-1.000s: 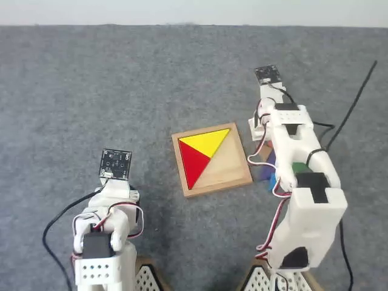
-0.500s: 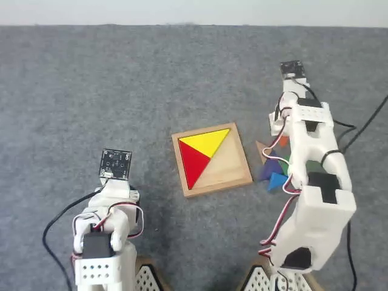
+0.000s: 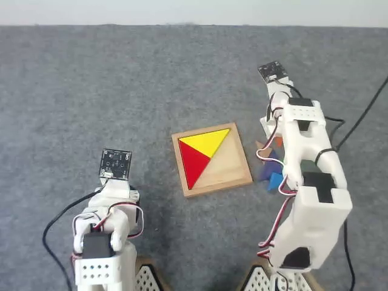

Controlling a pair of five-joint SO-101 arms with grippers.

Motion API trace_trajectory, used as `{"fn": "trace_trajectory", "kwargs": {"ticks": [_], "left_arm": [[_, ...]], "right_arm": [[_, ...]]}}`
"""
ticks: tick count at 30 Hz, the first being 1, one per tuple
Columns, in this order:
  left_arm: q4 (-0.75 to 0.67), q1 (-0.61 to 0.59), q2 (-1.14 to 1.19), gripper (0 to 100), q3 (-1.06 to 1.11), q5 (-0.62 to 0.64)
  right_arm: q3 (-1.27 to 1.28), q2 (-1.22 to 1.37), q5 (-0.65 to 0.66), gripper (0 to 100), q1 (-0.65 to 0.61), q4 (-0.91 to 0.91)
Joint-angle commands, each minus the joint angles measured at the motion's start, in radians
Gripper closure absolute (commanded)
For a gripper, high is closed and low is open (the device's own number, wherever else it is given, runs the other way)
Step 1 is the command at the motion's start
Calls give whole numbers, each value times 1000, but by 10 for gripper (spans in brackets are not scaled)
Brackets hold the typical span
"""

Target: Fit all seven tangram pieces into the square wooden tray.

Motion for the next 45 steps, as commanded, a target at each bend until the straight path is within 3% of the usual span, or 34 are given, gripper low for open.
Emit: {"fn": "trace_trajectory", "kwargs": {"ticks": [1,6,12,21,28,33,40,45], "left_arm": [[3,5,-17,979,-10,-2],[3,5,-17,979,-10,-2],[3,5,-17,979,-10,-2],[3,5,-17,979,-10,-2],[3,5,-17,979,-10,-2],[3,5,-17,979,-10,-2],[3,5,-17,979,-10,-2],[3,5,-17,979,-10,-2]], "right_arm": [[-38,13,14,710,7,2],[-40,59,97,710,-27,4],[-40,62,98,712,-27,8],[-35,64,95,924,-27,8],[-44,38,-9,929,-12,28],[-46,-116,-95,929,-22,137],[-31,-328,-212,929,-171,306],[126,-420,-269,929,-325,274]]}}
